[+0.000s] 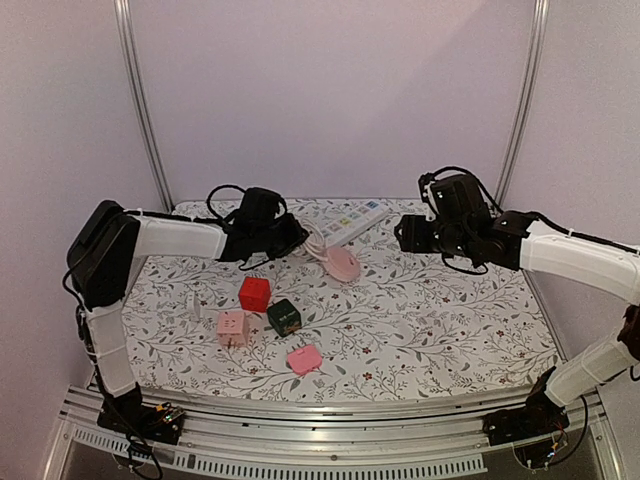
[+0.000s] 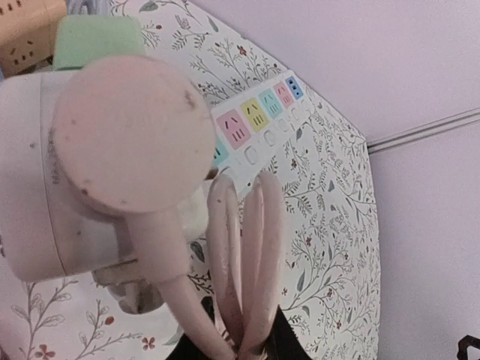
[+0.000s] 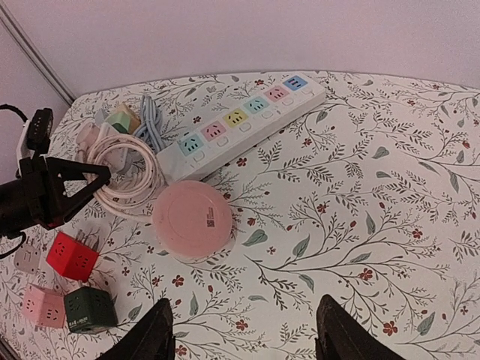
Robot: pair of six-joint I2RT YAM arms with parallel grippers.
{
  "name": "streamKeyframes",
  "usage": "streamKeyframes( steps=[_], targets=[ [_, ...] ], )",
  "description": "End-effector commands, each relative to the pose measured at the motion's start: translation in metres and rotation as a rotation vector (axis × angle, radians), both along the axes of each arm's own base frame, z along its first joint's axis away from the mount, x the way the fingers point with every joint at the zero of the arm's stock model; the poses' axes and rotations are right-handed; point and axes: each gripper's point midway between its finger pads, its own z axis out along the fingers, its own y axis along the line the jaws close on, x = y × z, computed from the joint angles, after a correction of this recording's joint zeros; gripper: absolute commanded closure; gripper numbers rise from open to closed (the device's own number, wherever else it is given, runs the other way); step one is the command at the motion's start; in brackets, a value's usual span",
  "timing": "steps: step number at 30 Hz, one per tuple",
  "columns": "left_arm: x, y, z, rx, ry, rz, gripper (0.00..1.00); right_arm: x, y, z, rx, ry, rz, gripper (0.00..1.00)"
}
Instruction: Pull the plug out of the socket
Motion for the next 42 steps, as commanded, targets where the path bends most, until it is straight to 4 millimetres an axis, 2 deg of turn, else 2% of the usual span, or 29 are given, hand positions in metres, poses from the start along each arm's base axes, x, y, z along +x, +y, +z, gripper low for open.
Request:
streamKeyframes(
  steps=[1, 10, 15, 22, 27, 29, 34, 36, 39, 42],
  targets=[
    [-0.035, -0.033, 0.047, -0.064, -0.107, -0.085, 1.0, -0.008, -0.007, 0.001, 0.021, 0.015, -0.006, 0.37],
    [-0.111, -0.098, 0.06, -0.069, -0.111, -0.289, 1.0, -0.021, -0.007, -0.008, 0.047, 0.066, 0.019, 0.38],
    [-0.162, -0.131, 0.055, -0.062, -0.09, -0.399, 1.0, -0.027, -0.007, -0.008, 0.068, 0.084, 0.028, 0.38],
    [-0.226, -0.164, 0.037, -0.055, -0.05, -0.52, 1.0, -0.032, -0.003, -0.011, 0.063, 0.102, 0.057, 0.38],
    [-0.245, -0.169, 0.019, -0.048, -0.02, -0.547, 0.98, -0.035, -0.001, -0.01, 0.062, 0.116, 0.065, 0.37],
    [-0.246, -0.165, 0.015, -0.044, -0.014, -0.546, 0.93, -0.037, 0.0, -0.01, 0.066, 0.119, 0.066, 0.37],
    [-0.247, -0.153, 0.006, -0.002, -0.002, -0.548, 0.67, -0.039, 0.004, -0.01, 0.062, 0.124, 0.072, 0.36],
    [-0.247, -0.145, 0.007, 0.026, -0.011, -0.546, 0.55, -0.04, 0.007, -0.01, 0.058, 0.124, 0.077, 0.35],
    [-0.248, -0.136, 0.02, 0.075, -0.062, -0.573, 0.32, -0.041, 0.011, -0.011, 0.043, 0.129, 0.092, 0.34],
    [-0.251, -0.116, 0.023, 0.171, -0.068, -0.581, 0.22, -0.043, 0.017, -0.015, 0.042, 0.151, 0.121, 0.34]
  ],
)
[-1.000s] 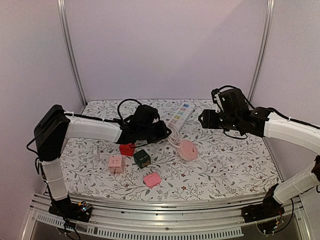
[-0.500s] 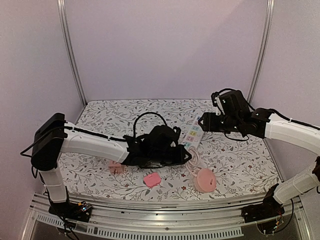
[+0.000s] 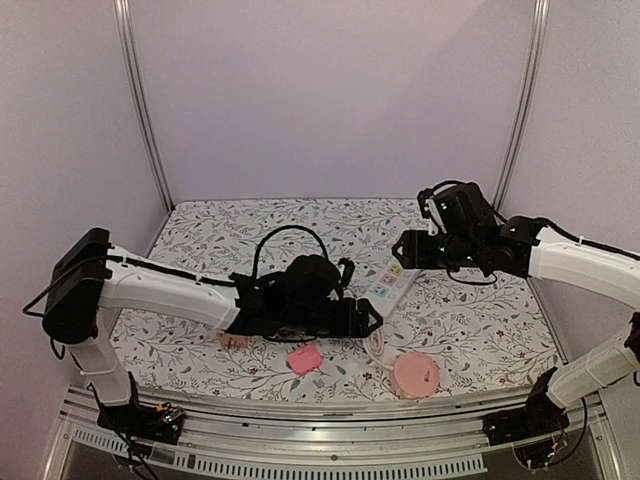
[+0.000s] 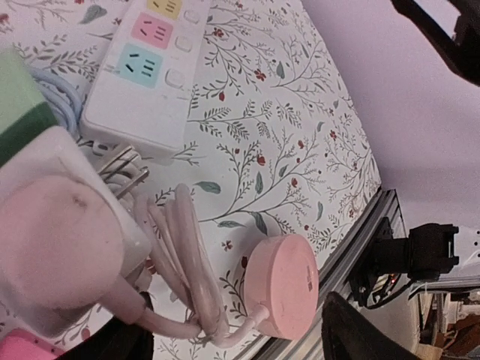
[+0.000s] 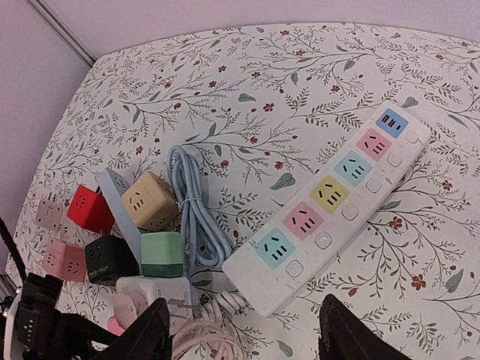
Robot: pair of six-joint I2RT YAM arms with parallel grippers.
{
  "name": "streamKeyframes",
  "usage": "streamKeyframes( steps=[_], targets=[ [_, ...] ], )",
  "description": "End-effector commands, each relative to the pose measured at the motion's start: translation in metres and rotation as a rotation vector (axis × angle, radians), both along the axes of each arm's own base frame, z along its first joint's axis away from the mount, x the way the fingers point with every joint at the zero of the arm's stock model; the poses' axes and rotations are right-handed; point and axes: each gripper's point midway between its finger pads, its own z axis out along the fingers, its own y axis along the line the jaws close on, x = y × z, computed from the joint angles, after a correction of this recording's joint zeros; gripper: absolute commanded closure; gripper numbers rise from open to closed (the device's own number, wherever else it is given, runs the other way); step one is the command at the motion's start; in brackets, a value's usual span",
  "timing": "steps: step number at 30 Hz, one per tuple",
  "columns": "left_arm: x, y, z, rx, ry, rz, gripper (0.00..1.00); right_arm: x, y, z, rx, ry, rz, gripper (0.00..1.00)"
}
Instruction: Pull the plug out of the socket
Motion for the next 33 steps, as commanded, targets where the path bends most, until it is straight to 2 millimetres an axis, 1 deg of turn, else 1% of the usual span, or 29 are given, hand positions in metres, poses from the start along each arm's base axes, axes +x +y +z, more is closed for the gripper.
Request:
streamKeyframes(
  steps=[1, 5, 8, 10, 12, 15, 18, 22, 25, 28, 29, 33],
  targets=[
    [0.003, 0.028, 0.03, 0.068, -0.105, -0.01, 0.21, -0.004, 0.011, 0.002, 0.003, 0.024, 0.045, 0.34],
    [0.007, 0.062, 0.032, 0.109, -0.115, 0.034, 0.18, -0.011, 0.016, -0.011, -0.005, 0.062, 0.086, 0.34],
    [0.016, 0.082, 0.027, 0.102, -0.074, 0.056, 0.18, -0.015, 0.022, -0.028, -0.016, 0.113, 0.119, 0.35],
    [0.026, 0.09, 0.026, 0.091, -0.05, 0.064, 0.18, -0.019, 0.032, -0.035, -0.014, 0.145, 0.146, 0.36],
    [0.032, 0.094, 0.03, 0.074, -0.045, 0.064, 0.18, -0.026, 0.043, -0.042, -0.021, 0.167, 0.18, 0.36],
    [0.037, 0.095, 0.032, 0.055, -0.042, 0.066, 0.18, -0.039, 0.063, -0.049, -0.04, 0.178, 0.241, 0.36],
    [0.041, 0.102, 0.026, 0.053, -0.027, 0.093, 0.19, -0.053, 0.079, -0.059, -0.053, 0.195, 0.289, 0.36],
    [0.043, 0.115, 0.021, 0.047, -0.007, 0.125, 0.28, -0.065, 0.096, -0.069, -0.079, 0.209, 0.334, 0.35],
    [0.039, 0.127, 0.015, 0.052, 0.011, 0.15, 0.35, -0.064, 0.104, -0.076, -0.083, 0.228, 0.341, 0.37],
    [0.037, 0.14, 0.008, 0.055, 0.024, 0.178, 0.37, -0.058, 0.111, -0.077, -0.082, 0.225, 0.338, 0.37],
    [0.037, 0.144, 0.006, 0.052, 0.032, 0.189, 0.37, -0.057, 0.114, -0.08, -0.088, 0.227, 0.342, 0.37],
    [0.04, 0.144, 0.012, 0.028, 0.027, 0.189, 0.39, -0.047, 0.126, -0.083, -0.097, 0.228, 0.348, 0.37]
  ],
)
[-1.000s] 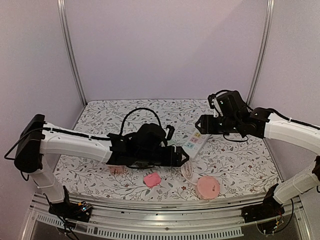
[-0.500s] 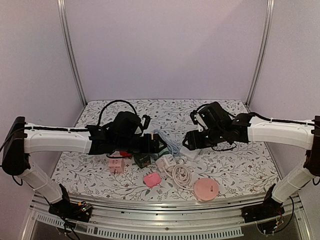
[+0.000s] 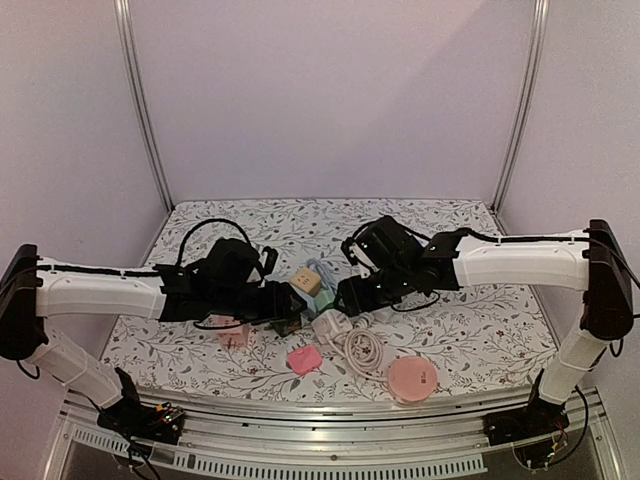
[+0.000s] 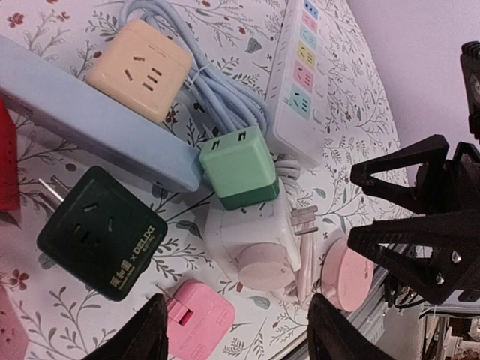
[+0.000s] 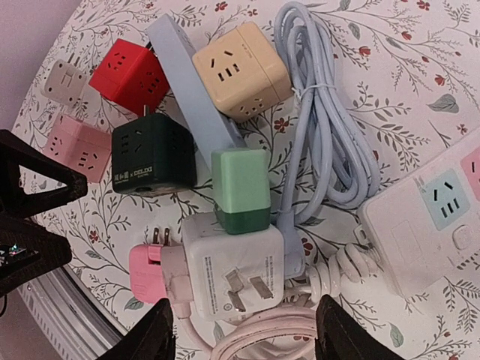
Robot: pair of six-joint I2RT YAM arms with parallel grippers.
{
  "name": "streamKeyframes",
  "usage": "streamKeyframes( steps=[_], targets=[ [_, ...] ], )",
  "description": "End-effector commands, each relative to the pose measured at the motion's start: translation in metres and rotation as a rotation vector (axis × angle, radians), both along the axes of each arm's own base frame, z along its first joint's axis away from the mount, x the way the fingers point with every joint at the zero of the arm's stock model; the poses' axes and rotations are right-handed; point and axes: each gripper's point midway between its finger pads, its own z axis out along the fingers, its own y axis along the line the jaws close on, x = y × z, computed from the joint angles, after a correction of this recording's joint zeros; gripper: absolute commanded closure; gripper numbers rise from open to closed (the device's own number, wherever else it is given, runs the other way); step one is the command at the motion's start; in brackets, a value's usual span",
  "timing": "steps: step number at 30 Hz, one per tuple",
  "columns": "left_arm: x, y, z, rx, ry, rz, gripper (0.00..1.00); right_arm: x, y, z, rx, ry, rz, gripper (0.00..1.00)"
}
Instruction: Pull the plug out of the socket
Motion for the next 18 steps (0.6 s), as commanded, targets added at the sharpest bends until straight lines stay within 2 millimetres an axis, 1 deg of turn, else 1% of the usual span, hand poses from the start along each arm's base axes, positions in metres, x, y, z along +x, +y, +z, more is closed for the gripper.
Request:
streamKeyframes(
  steps=[1, 2, 4, 6, 7, 10, 11, 13, 16, 18],
  targets=[
    [0.007, 0.004, 0.012, -0.04, -0.026, 0.022, 0.39, 0.014, 0.016, 0.001, 0.0, -0.005, 0.008, 0.37],
    [0.008, 0.006, 0.015, -0.042, -0.038, 0.034, 0.39, 0.015, 0.019, 0.001, 0.018, 0.021, 0.018, 0.38],
    [0.011, 0.011, 0.019, -0.053, -0.059, 0.057, 0.39, 0.023, 0.022, -0.007, 0.018, 0.048, 0.005, 0.38],
    [0.011, 0.014, 0.019, -0.063, -0.062, 0.066, 0.39, 0.03, 0.025, -0.009, 0.023, 0.057, -0.006, 0.38],
    [0.013, 0.012, 0.024, -0.089, -0.078, 0.07, 0.39, 0.033, 0.028, -0.007, 0.03, 0.052, -0.006, 0.38],
    [0.015, 0.013, 0.025, -0.087, -0.083, 0.071, 0.39, 0.038, 0.039, -0.012, 0.034, 0.065, 0.009, 0.38],
    [0.019, 0.018, 0.026, -0.072, -0.098, 0.095, 0.38, 0.04, 0.042, -0.015, 0.031, 0.07, 0.009, 0.38],
    [0.018, 0.028, 0.022, -0.036, -0.092, 0.117, 0.38, 0.045, 0.045, -0.022, 0.02, 0.071, 0.0, 0.39],
    [0.018, 0.04, 0.023, -0.043, -0.09, 0.134, 0.39, 0.052, 0.051, -0.027, 0.011, 0.062, -0.001, 0.39],
    [0.015, 0.048, 0.022, -0.037, -0.078, 0.137, 0.39, 0.056, 0.057, -0.026, 0.011, 0.063, 0.016, 0.39]
  ],
)
